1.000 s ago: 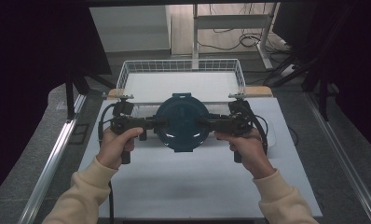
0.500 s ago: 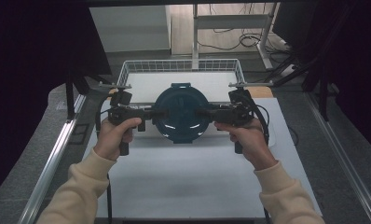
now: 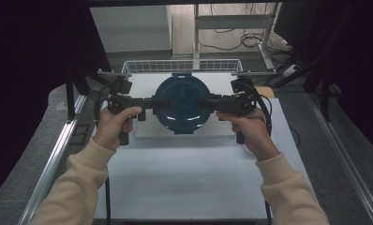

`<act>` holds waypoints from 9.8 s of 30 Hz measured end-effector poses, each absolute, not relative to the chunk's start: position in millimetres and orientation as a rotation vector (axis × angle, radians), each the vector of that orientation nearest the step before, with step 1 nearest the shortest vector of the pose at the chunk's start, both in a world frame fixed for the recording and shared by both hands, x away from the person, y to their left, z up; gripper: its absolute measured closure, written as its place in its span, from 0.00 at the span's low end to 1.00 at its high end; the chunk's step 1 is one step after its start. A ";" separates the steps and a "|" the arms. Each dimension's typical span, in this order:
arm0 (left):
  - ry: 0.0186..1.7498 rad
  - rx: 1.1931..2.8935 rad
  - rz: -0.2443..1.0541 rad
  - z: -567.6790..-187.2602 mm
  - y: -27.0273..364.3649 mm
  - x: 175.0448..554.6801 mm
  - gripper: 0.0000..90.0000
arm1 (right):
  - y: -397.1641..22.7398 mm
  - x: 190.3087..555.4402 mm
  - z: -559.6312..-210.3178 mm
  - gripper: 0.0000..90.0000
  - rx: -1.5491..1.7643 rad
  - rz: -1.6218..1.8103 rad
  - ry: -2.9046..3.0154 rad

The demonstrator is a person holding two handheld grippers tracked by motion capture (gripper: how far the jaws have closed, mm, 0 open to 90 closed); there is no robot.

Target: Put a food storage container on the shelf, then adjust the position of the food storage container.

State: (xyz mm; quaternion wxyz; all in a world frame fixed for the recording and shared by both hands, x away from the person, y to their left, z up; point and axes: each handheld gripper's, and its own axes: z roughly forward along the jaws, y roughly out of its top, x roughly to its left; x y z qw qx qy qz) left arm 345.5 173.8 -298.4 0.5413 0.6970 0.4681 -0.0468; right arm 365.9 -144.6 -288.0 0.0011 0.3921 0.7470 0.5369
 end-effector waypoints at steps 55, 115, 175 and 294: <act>1.185 1.678 -0.190 -287.6 179.6 433.4 0.44 | -139.8 446.7 -281.1 0.43 1.344 1.686 2.364; 1.163 1.598 0.012 -296.4 191.9 414.4 0.17 | -150.5 440.1 -275.8 0.12 1.405 1.586 2.236; 1.134 1.907 0.092 -456.3 187.7 271.5 0.26 | -237.4 302.2 -429.5 0.48 1.186 1.257 2.427; 1.171 1.915 -0.005 -477.7 193.8 278.5 0.27 | -341.5 313.6 -446.1 0.99 1.459 0.927 2.260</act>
